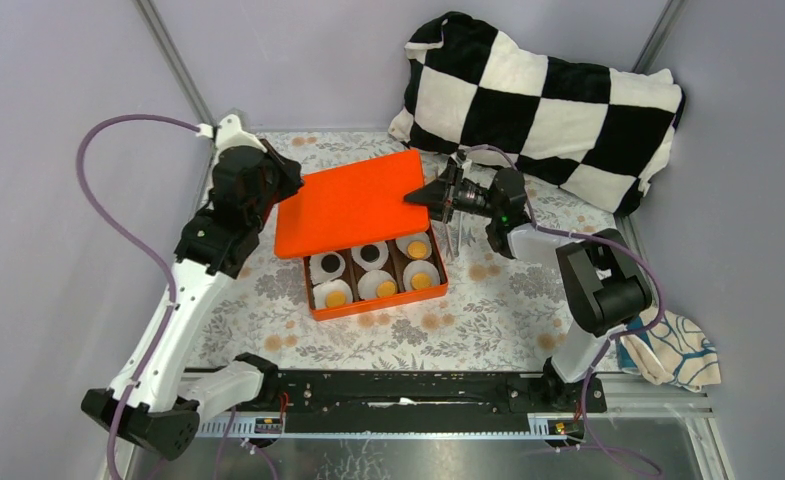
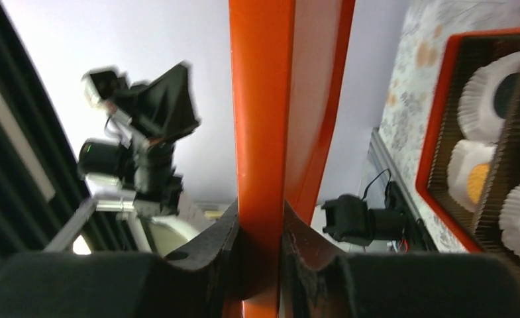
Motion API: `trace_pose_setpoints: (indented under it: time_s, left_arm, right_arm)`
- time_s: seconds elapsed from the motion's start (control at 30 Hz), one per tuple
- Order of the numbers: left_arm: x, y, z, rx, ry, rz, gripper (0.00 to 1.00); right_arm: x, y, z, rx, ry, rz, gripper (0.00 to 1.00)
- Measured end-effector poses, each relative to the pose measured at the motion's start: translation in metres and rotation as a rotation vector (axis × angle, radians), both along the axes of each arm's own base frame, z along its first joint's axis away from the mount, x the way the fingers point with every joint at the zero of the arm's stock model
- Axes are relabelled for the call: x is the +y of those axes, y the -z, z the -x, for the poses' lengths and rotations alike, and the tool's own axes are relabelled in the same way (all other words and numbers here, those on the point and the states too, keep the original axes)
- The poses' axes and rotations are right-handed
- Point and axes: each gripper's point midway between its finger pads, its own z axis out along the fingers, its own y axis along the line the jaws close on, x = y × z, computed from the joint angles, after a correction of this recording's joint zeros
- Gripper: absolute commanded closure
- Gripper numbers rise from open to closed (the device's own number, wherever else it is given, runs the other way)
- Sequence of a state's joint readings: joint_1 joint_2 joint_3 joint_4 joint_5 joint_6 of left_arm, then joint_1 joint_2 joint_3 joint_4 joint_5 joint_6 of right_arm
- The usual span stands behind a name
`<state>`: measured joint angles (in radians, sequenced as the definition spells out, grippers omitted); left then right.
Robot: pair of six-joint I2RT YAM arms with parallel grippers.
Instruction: Pack the cookies
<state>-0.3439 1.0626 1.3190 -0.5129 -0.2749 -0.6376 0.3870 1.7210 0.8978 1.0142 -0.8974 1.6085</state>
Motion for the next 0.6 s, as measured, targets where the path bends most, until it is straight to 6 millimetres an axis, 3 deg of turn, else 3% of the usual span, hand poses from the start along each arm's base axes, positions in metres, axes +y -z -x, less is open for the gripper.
trace_pose_setpoints:
  time_s: [0.13, 0.2, 0.3, 0.5, 0.6]
  left_arm:
    - [-0.01, 0.038, -0.003, 0.088, 0.023, -0.029, 1.0]
    - [-0.014, 0.053, -0.003, 0.12, 0.033, -0.038, 1.0]
    - [-0.02, 0.071, 0.0, 0.159, 0.05, -0.05, 1.0]
    - [-0.032, 0.095, 0.008, 0.203, 0.085, -0.068, 1.0]
    - [-0.034, 0.108, 0.014, 0.228, 0.095, -0.078, 1.0]
  right_arm:
    - [0.0, -0.013, 0.016, -0.054, -0.098, -0.065, 1.0]
    - [-0.001, -0.01, 0.025, -0.072, -0.136, -0.068, 1.0]
    - [-0.004, 0.015, 0.039, -0.042, -0.181, -0.037, 1.0]
    - [-0.01, 0.087, 0.061, 0.054, -0.226, 0.092, 1.0]
    - [-0.012, 0.103, 0.064, 0.023, -0.231, 0.138, 1.0]
